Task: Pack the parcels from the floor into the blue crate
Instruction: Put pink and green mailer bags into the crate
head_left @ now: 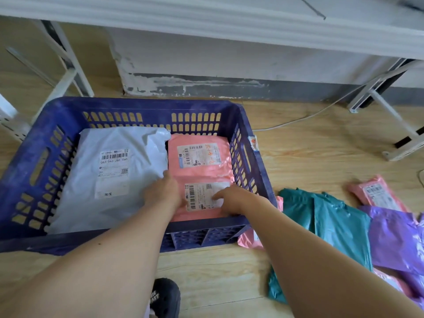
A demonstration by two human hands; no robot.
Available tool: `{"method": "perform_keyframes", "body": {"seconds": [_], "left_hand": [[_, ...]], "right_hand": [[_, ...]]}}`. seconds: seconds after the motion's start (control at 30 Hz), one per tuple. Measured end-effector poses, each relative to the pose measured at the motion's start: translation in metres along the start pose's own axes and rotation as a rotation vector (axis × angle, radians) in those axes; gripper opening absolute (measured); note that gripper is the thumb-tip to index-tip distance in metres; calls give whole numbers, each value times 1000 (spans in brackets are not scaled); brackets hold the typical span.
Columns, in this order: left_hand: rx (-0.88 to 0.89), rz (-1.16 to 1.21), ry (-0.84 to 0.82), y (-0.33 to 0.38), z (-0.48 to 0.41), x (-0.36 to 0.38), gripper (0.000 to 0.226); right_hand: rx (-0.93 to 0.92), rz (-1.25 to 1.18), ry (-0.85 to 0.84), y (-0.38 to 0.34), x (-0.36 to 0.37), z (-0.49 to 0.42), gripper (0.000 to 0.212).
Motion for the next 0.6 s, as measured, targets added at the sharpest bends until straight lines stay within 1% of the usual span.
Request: {"method": "perform_keyframes", "body": {"seconds": [0.03, 0.1, 0.17, 0.2, 0.27, 0.3, 0.4, 0.5, 0.6], "left_hand": [[52, -52, 81, 9, -6, 2, 66], [203, -126, 138, 20, -12, 5, 73], [330, -173, 19, 24, -13, 12, 81], [348, -174, -73, 25, -15, 17, 83], [337, -179, -229, 21, -16, 29, 83], [332, -197, -267, 20, -16, 33, 84], [313, -246, -291, 19, -20, 38, 91], [299, -314, -324, 22, -21, 36, 102], [307, -360, -342, 25, -18, 32, 105]], "right_hand": [[-2, -36, 16, 10, 2, -8, 55], [12, -84, 88, 20, 2, -15, 58], [19, -103, 123, 22, 3, -14, 65], [17, -81, 107, 22, 4, -14, 66], [22, -10, 49, 20, 5, -14, 65], [29, 22, 19, 19, 6, -14, 64], [39, 67, -28, 20, 7, -16, 62], [31, 63, -46, 22, 6, -17, 68], [26, 72, -59, 24, 6, -18, 72]]}}
Point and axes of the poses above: each hand's wrist, its own z-axis away from the middle knuckle, its own x-axis out of the palm, y = z × x, the point moved 2 cm from there along -z, towards the middle knuckle, and after that the axes turned 7 degrees about -z, right-handed, at the moved point
